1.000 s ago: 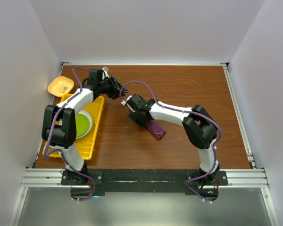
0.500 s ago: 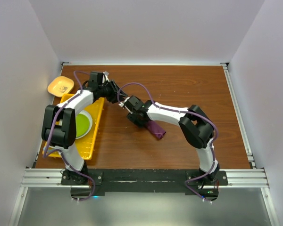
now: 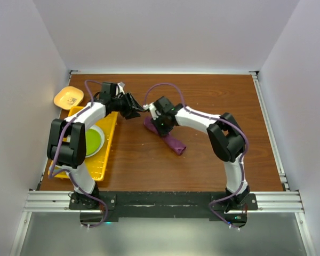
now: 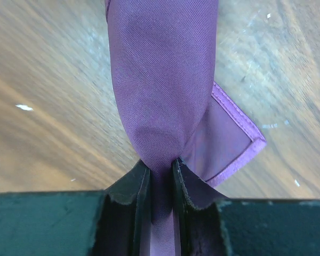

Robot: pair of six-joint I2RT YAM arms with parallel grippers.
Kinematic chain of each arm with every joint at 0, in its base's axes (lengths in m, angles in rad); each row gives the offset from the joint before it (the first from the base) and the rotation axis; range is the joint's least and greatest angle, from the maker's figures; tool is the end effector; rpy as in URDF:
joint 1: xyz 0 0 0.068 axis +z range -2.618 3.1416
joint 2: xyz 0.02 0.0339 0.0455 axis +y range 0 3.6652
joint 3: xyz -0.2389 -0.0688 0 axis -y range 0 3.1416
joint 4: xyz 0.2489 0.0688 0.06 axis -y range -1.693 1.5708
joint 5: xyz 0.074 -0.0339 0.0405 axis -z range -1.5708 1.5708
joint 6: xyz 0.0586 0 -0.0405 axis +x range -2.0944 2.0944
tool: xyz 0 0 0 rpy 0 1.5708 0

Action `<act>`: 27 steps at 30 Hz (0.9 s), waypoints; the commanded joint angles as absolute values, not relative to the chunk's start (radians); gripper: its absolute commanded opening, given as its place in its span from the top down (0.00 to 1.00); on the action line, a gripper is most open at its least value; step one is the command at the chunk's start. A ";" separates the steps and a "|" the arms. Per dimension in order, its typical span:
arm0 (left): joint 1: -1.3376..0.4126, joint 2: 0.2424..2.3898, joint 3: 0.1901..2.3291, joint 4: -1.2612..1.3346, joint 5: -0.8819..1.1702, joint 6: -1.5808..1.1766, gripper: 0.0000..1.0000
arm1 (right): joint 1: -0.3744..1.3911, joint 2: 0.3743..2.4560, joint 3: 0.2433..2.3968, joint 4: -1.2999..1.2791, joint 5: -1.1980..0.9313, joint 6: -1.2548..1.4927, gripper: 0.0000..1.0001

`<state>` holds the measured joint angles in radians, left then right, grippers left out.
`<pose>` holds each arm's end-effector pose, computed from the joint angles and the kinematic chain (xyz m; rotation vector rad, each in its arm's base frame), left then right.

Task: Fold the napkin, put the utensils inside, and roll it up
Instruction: Roll the napkin with the utensil

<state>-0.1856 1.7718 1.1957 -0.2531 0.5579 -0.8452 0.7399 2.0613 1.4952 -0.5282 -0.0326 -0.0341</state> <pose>0.3802 -0.1030 0.1711 -0.5543 2.4914 -1.1182 0.3204 0.2951 0.1236 -1.0262 2.4898 0.2672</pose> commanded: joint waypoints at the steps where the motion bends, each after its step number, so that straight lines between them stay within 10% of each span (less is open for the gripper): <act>1: -0.186 1.763 1.200 -0.293 0.612 -0.769 0.49 | 0.618 2.095 1.471 -0.492 -0.486 0.052 0.96; 8: -0.258 1.744 1.264 -0.486 0.430 -0.755 0.37 | 0.485 2.180 1.416 -0.354 -0.848 0.192 0.98; 27: -0.406 2.042 1.448 -0.649 0.247 -1.098 0.38 | 0.459 2.209 1.416 -0.328 -0.868 0.166 0.93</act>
<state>-0.4065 2.0216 1.4052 -0.5938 0.2935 -1.0122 0.4530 2.1880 1.4319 -0.3370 -0.8883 0.1726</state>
